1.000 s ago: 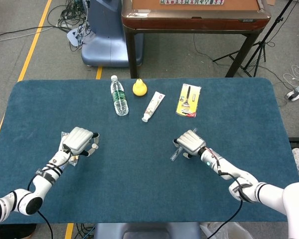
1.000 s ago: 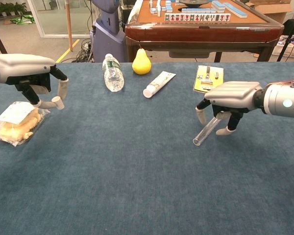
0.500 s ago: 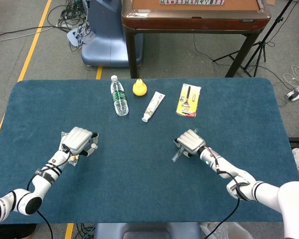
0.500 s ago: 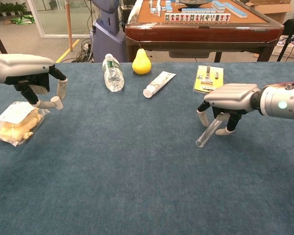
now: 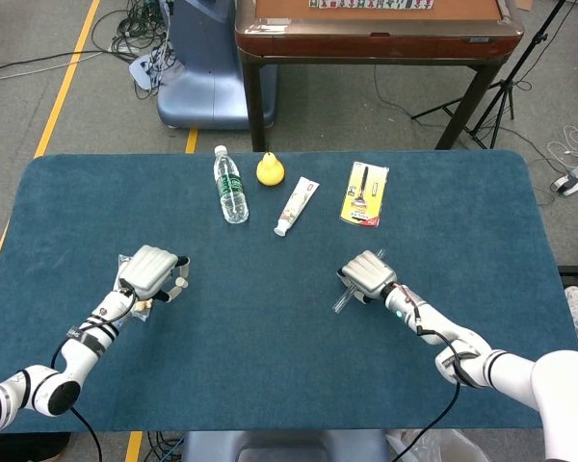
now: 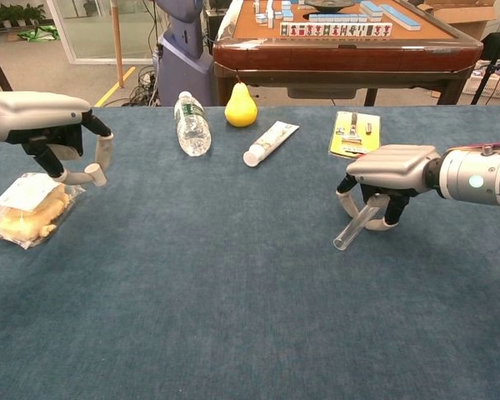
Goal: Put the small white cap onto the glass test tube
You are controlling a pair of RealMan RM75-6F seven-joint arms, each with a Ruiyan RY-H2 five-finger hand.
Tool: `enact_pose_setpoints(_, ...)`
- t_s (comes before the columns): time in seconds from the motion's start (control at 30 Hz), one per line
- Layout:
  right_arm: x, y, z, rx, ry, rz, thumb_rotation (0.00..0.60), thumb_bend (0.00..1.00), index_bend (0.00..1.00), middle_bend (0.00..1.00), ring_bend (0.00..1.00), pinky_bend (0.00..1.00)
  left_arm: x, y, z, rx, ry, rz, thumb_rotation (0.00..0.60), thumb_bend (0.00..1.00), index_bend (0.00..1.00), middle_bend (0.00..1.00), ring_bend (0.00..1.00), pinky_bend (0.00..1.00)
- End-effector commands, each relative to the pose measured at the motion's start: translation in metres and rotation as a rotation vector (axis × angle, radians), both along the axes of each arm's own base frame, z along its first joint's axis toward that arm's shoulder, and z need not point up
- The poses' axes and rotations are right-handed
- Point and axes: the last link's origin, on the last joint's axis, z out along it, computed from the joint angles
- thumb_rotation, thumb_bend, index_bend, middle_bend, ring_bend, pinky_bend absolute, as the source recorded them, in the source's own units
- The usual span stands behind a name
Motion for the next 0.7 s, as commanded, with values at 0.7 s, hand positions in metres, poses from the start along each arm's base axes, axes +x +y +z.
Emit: enact_pose_setpoints(0.7,0.091,-0.008,0.017,-0.048,-0.603,-0.173,0.6,0.7,0.9,1.0,1.0,1.0,0.028,0.02,0.072,0.122,-0.266,0.024,0.6,0.33,0.53,1.0,1.0,1.0)
